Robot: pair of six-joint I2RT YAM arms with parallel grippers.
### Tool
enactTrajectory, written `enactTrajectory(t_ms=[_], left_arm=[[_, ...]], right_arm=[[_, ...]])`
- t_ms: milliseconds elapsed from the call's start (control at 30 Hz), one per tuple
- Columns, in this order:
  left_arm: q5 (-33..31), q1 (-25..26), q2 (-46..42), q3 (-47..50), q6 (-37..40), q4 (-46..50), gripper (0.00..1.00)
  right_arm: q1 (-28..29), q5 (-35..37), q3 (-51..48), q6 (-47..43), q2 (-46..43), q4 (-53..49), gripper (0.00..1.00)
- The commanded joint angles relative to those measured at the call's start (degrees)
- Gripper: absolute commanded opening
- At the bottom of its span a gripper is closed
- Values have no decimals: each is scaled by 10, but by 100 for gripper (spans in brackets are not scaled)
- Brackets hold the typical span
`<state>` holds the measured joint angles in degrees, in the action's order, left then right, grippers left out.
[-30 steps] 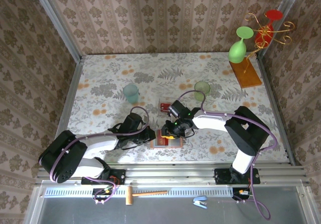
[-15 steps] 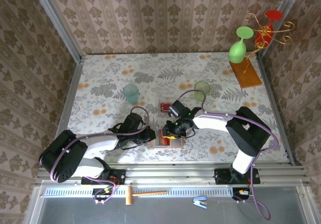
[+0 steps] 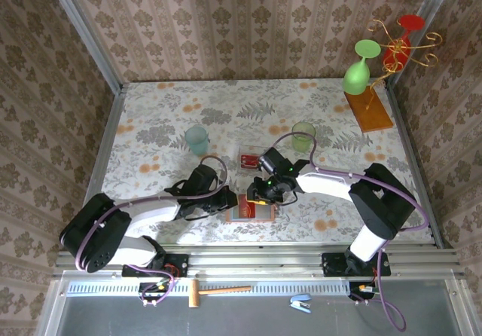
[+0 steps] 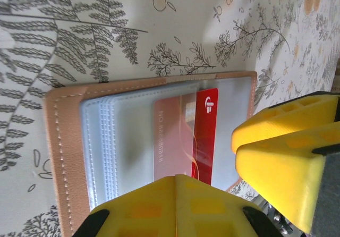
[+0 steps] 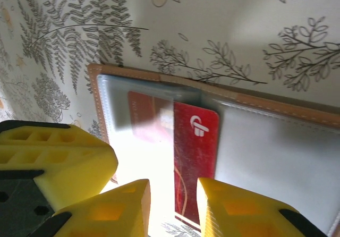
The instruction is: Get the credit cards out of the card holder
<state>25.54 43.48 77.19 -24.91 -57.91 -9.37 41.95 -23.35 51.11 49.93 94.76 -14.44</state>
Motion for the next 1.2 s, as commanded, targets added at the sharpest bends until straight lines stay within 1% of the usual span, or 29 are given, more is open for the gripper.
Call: enactTrajectory(t_ms=[0, 200, 867, 1067, 1167], left_arm=[[11, 5, 18, -16, 18, 10, 8], [12, 10, 31, -18, 17, 9, 7], [0, 11, 38, -11, 16, 20, 7], [1, 12, 41, -13, 16, 20, 7], [1, 12, 41, -13, 15, 20, 7]], right_arm=[[-6, -6, -15, 12, -5, 11, 29], [-8, -17, -27, 18, 4, 32, 29], [-13, -41, -58, 32, 26, 83, 29], [-19, -63, -81, 54, 20, 135, 25], [-21, -66, -84, 57, 14, 140, 22]])
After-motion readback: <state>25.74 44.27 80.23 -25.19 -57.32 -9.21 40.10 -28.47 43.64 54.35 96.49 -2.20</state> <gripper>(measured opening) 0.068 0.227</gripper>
